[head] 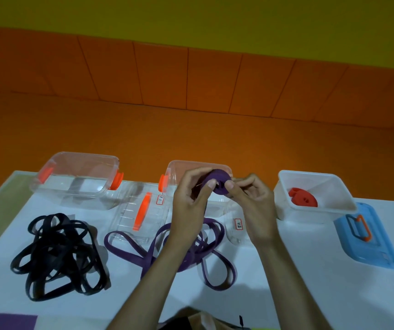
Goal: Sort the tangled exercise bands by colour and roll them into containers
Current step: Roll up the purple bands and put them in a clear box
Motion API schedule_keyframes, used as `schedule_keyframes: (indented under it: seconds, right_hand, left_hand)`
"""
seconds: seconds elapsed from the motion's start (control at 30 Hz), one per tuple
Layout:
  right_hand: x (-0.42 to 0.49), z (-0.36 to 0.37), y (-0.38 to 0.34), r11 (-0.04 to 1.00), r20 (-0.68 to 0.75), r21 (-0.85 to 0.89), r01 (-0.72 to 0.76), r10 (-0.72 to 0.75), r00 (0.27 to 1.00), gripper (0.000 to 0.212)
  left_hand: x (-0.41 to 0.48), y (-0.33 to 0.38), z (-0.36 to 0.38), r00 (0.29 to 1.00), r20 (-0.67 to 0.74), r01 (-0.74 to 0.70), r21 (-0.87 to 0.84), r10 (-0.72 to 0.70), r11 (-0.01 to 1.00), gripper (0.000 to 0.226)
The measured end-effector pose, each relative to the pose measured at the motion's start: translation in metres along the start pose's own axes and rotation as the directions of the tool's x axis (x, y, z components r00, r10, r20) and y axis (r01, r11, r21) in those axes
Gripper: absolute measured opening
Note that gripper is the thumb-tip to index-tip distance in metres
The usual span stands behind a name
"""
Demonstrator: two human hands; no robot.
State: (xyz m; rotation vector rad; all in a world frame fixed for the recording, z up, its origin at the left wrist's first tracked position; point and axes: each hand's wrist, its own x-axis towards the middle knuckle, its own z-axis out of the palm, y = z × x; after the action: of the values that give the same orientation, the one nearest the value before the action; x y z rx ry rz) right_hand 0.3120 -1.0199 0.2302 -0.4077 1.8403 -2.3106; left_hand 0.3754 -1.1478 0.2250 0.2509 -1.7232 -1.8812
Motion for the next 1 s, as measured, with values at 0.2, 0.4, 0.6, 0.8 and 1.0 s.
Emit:
schedule_keyframes:
  seconds: [0.2,0.4,0.6,0.8,1.0]
  right_hand:
    - [-0.004,0.004,0.000,1.000,0.045,-0.003,-0.020,0.021,0.999,0.021]
    - [-0.005,-0.002,-0.003,0.992,0.089,-0.097,-0.080,0.088,0.992,0.021]
    - [-0.002,-0.003,-0.006,0.978,-0.009,-0.200,-0.054,0.054,0.999,0.026]
    - [-0.007,0.001,-0.006,0.999,-0.034,-0.041,-0.029,0.028,0.999,0.017]
    - [-0.002,-0.007,-0.018,0.932,0.144,-0.358,0.053,-0.001,0.990,0.026]
  left_hand:
    - [-0.001,-0.009,-0.005,0.998,-0.042,0.038,0.016,-0.037,0.999,0.008]
    - [-0.008,-0.011,-0.007,0.999,0.028,0.036,0.058,-0.037,0.998,0.008]
    - [-0.012,-0.014,-0.004,0.995,-0.031,0.098,-0.005,-0.099,0.995,0.009]
    - [-0.013,-0.003,-0.006,0.992,0.025,0.126,-0.038,-0.125,0.991,0.024]
    - [-0.020,-0.002,-0.013,0.999,-0.002,0.048,0.053,-0.048,0.997,0.017]
